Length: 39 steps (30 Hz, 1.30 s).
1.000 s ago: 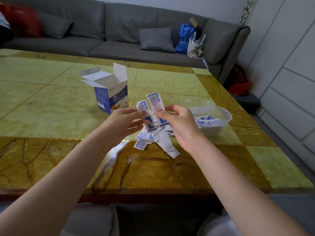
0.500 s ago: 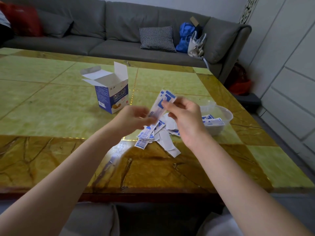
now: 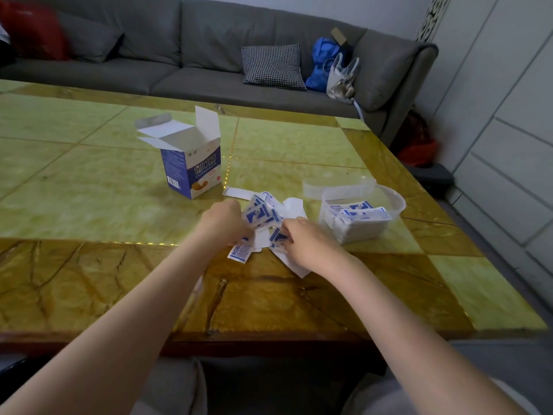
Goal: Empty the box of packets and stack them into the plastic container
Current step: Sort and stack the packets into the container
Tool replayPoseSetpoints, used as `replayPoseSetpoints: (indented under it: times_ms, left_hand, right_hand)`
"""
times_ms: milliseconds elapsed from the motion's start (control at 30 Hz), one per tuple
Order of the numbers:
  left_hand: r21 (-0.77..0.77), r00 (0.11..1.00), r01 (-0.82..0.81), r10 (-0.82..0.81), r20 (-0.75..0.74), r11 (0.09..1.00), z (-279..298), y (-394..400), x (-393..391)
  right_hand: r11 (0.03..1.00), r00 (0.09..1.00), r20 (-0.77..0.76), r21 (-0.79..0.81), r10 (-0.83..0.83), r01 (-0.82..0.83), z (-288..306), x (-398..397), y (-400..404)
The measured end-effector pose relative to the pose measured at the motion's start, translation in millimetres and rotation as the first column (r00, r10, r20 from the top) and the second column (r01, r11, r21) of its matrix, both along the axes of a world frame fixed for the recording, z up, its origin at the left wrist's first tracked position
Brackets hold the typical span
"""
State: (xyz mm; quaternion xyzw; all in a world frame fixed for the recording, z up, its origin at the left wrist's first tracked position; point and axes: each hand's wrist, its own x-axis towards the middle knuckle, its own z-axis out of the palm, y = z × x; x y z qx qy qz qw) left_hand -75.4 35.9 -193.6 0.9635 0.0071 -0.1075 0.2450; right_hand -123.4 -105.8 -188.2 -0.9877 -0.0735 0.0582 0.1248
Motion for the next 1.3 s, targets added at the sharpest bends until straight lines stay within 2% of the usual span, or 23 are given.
replayPoseSetpoints:
  times_ms: [67,133,200,233,267,300,367,400,433,467,600,700,767,900,967,1100,1167,1233,1300]
  left_hand:
    - [-0.152,0.998,-0.051,0.044,-0.050,0.987,1,11,4]
    - [-0.254,0.995,-0.095,0.085,-0.049,0.962,3,21,2]
    - [-0.301,0.994,-0.111,0.109,-0.024,0.947,5,29,0]
    - [-0.337,0.993,-0.120,0.119,-0.025,0.934,5,32,-1]
    - [-0.386,0.991,-0.134,0.129,-0.039,0.913,7,34,-2]
    - [-0.444,0.989,-0.145,0.132,-0.061,0.884,9,35,-4]
    - [-0.554,0.990,-0.135,0.092,-0.105,0.821,13,32,-9]
    - [-0.587,0.991,-0.112,0.049,-0.123,0.802,15,29,-12]
    - [-0.602,0.991,-0.081,-0.001,-0.134,0.795,16,25,-15]
    - [-0.600,0.990,-0.051,-0.041,-0.138,0.798,17,22,-18]
    - [-0.585,0.984,-0.032,-0.077,-0.161,0.810,18,18,-21]
    - [-0.622,0.977,-0.077,-0.067,-0.204,0.780,18,20,-21]
    - [-0.655,0.977,-0.111,-0.040,-0.210,0.747,19,21,-21]
    - [-0.701,0.970,-0.205,0.047,-0.238,0.683,19,25,-22]
    - [-0.700,0.970,-0.228,0.093,-0.226,0.676,19,27,-22]
    - [-0.721,0.971,-0.221,0.218,-0.099,0.657,18,30,-19]
    - [-0.785,0.973,-0.217,0.190,-0.128,0.580,21,33,-19]
    - [-0.845,0.978,-0.209,0.081,-0.195,0.492,23,33,-22]
    - [-0.854,0.972,-0.197,-0.016,-0.233,0.482,24,32,-23]
  right_hand:
    - [0.999,1.000,0.010,0.026,-0.022,0.022,0,2,-1]
    - [0.988,0.996,0.036,0.133,-0.078,0.072,0,4,-1]
    - [0.924,0.985,0.027,0.352,-0.172,0.152,2,8,1]
    - [0.840,0.974,-0.020,0.502,-0.226,0.205,4,10,2]
    - [0.702,0.960,-0.102,0.662,-0.262,0.262,5,10,4]
    - [0.508,0.942,-0.220,0.799,-0.254,0.323,7,9,7]
    - [0.077,0.898,-0.428,0.897,-0.104,0.436,13,6,13]
    - [-0.059,0.882,-0.470,0.882,-0.044,0.467,15,5,16]
    - [-0.123,0.877,-0.479,0.873,-0.028,0.473,15,5,17]
    - [-0.132,0.879,-0.475,0.875,-0.051,0.466,15,6,19]
    - [-0.010,0.874,-0.402,0.910,-0.272,0.415,11,12,18]
    - [0.052,0.863,-0.323,0.927,-0.388,0.371,7,15,16]
    - [0.052,0.842,-0.306,0.930,-0.444,0.365,5,17,15]
    - [0.021,0.814,-0.312,0.929,-0.489,0.369,3,20,14]
    - [0.050,0.816,-0.292,0.930,-0.498,0.363,3,20,14]
    - [0.146,0.845,-0.244,0.926,-0.475,0.349,5,18,15]
    - [0.182,0.866,-0.244,0.919,-0.437,0.351,4,18,17]
    - [0.247,0.879,-0.229,0.903,-0.418,0.353,4,19,20]
    - [0.267,0.888,-0.207,0.904,-0.411,0.334,4,20,22]
